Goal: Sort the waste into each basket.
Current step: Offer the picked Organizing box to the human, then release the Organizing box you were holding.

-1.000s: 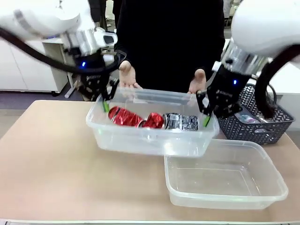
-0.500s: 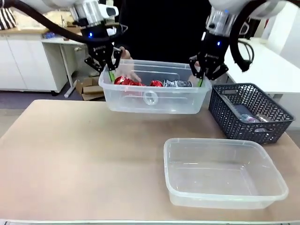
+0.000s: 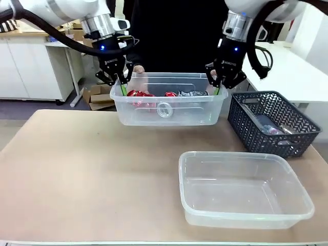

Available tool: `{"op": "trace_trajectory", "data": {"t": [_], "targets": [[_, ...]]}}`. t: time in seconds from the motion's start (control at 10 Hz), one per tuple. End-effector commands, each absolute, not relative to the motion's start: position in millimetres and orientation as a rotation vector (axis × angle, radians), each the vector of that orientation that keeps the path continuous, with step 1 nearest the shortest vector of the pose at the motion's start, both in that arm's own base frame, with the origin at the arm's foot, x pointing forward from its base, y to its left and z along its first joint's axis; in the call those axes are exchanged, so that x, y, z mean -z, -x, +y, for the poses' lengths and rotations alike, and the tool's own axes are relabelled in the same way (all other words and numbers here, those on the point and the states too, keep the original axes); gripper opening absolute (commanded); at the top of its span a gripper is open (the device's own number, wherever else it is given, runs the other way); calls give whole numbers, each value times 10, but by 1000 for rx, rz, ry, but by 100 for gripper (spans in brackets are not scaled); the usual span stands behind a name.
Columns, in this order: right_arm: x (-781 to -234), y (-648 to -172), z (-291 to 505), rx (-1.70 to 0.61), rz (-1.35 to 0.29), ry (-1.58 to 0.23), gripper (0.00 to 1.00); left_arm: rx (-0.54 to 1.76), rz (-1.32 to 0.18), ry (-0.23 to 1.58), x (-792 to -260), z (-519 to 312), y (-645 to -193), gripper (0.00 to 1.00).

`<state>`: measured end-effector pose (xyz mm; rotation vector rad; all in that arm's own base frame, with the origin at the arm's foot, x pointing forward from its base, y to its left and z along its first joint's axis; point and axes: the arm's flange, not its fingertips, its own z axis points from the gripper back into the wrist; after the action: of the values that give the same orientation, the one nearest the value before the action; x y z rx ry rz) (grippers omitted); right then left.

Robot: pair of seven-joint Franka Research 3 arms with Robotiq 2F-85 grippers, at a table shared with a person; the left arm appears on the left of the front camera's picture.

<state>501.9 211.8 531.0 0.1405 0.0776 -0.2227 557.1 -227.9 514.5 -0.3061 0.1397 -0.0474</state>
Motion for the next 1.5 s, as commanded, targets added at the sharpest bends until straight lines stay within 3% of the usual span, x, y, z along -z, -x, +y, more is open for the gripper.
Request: {"op": "trace_trajectory", "data": {"t": [0.0,0.7,0.8,0.9,1.0,1.1,1.2,1.4], "targets": [[-5322,-5015,2118,235,71,-139,4,56,125,309,-5234,-2293,-5534,4],[-5312,-5013,2123,221,79,-140,4,56,125,309,-5234,-2293,-5534,4],[-5374,-4918,2024,195,14,-165,63,55,132,297,-5169,-2287,-5559,62],[-5368,-4854,2011,181,-4,-177,64,52,132,304,-5176,-2304,-5542,62],[-5365,-4841,1988,181,-11,-179,100,47,131,298,-5182,-2304,-5524,100],[-5364,-4842,1960,178,-11,-180,65,37,123,299,-5189,-2284,-5518,66],[-5354,-4842,1929,177,-8,-183,100,32,121,311,-5182,-2266,-5518,100],[-5339,-4851,1874,187,-5,-202,100,23,125,323,-5170,-2268,-5527,100]]}}
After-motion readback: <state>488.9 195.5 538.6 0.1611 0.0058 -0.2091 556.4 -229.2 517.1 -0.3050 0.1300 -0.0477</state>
